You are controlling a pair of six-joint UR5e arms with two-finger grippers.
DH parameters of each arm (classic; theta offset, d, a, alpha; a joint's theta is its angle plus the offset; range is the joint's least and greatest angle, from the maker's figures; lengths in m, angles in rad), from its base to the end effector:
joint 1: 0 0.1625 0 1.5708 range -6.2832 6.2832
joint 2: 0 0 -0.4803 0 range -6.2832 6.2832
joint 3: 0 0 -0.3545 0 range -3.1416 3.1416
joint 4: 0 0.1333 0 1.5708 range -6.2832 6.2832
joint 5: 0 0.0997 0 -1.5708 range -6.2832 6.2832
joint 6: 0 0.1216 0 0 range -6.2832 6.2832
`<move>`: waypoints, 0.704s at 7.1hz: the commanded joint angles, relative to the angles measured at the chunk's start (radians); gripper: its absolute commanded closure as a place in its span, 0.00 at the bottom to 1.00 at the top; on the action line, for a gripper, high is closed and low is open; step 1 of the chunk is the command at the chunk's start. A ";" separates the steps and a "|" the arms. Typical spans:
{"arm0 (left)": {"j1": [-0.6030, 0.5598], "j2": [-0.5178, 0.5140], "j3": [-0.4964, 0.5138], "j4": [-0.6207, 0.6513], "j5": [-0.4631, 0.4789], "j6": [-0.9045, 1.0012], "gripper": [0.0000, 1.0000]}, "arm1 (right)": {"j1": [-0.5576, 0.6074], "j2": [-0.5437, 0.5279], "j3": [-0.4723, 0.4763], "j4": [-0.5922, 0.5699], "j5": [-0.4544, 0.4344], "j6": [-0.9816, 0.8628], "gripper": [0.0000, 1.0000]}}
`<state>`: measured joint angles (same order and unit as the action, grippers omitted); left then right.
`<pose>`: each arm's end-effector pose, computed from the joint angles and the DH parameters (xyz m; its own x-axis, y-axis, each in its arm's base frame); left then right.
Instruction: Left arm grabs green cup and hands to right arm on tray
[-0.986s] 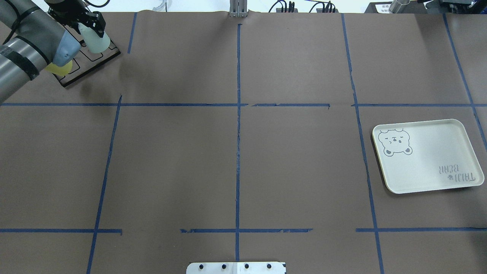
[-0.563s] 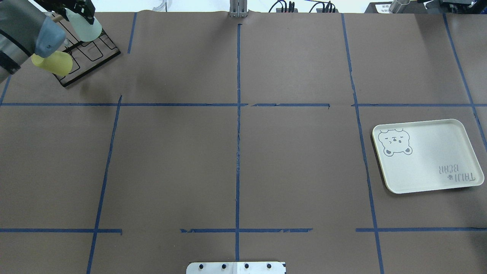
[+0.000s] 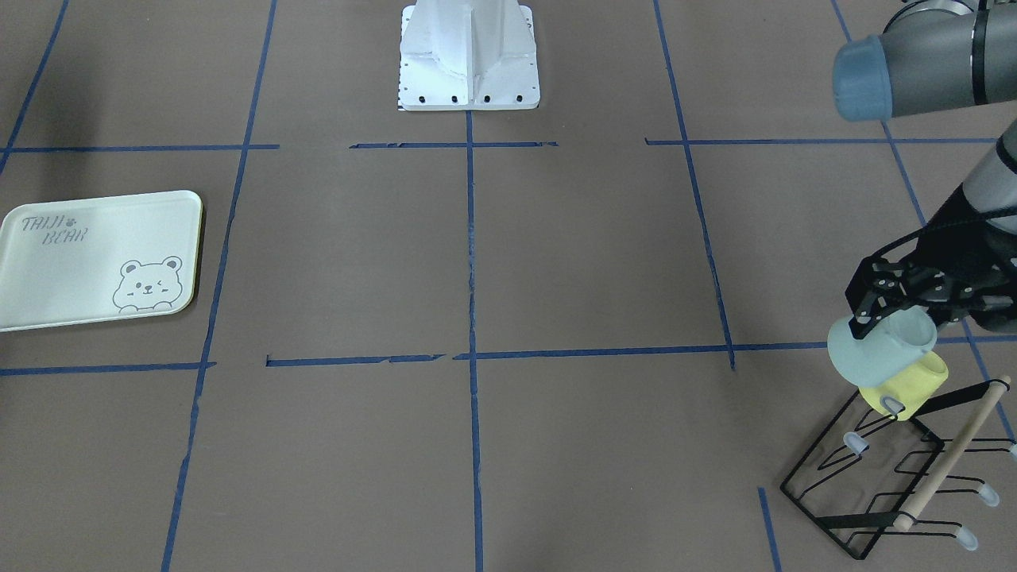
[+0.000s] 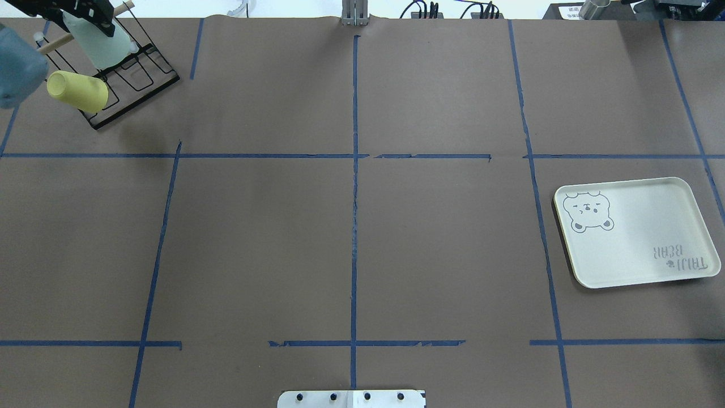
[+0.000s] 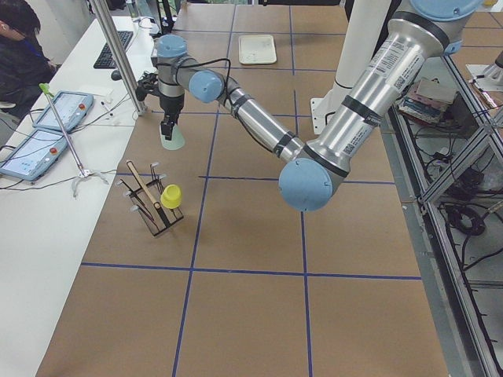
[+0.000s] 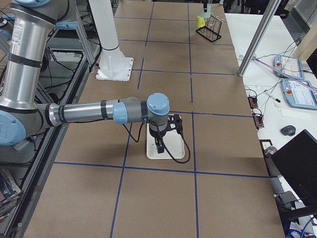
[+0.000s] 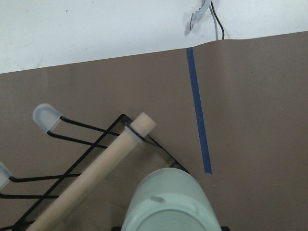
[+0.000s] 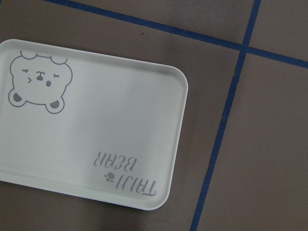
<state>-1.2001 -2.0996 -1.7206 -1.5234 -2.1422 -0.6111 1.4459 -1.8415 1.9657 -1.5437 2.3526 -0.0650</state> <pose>0.1758 -0.6388 0.3784 0.7152 0.0615 -0.6962 0.1440 0.9618 0.2328 0.0055 -0.3382 0.6517 0.6814 -0.2571 0.6852 0.1678 0.9662 0.1956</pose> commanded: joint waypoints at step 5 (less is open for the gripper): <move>0.195 0.246 -0.060 -0.696 0.013 -0.692 0.69 | -0.250 0.119 -0.011 0.599 -0.003 0.914 0.00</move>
<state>-1.0465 -1.9072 -1.7800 -2.0548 -2.1323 -1.1685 1.2684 -1.7617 1.9561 -1.1139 2.3525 0.5879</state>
